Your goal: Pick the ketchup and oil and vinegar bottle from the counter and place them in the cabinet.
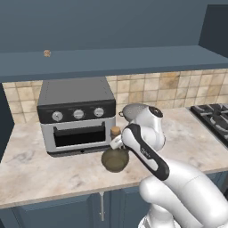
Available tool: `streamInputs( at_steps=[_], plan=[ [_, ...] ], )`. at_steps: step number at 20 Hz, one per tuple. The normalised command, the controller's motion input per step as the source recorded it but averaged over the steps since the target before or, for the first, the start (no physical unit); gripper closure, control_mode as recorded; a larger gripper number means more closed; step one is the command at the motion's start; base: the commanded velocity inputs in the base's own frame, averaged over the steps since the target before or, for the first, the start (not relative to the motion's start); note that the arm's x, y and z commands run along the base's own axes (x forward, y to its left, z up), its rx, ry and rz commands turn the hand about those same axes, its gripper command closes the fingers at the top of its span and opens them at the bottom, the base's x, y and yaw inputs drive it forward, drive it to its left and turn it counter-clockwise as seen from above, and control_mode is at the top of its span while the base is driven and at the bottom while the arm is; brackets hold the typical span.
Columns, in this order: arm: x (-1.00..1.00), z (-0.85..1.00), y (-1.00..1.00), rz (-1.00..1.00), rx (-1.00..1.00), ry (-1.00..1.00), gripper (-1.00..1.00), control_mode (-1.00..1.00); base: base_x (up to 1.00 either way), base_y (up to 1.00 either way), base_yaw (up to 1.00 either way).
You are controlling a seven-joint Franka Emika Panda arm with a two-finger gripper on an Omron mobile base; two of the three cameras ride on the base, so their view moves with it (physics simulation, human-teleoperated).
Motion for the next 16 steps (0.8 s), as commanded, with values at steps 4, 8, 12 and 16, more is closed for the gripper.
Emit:
streamInputs(
  at_steps=[4,8,12,16],
  plan=[
    [0.0,-0.11,0.0,0.05,0.07,-0.11,-1.0,-1.0,0.0,0.0,0.0],
    [-0.06,-0.04,-0.03,0.08,0.07,-0.16,-1.0,-1.0,0.0,0.0,0.0],
    [-0.08,-0.05,-0.05,0.09,0.09,-0.16,-1.0,-1.0,0.0,0.0,0.0],
    [-0.07,-0.05,-0.08,0.1,0.1,-0.17,-1.0,-1.0,0.0,0.0,0.0]
  ],
)
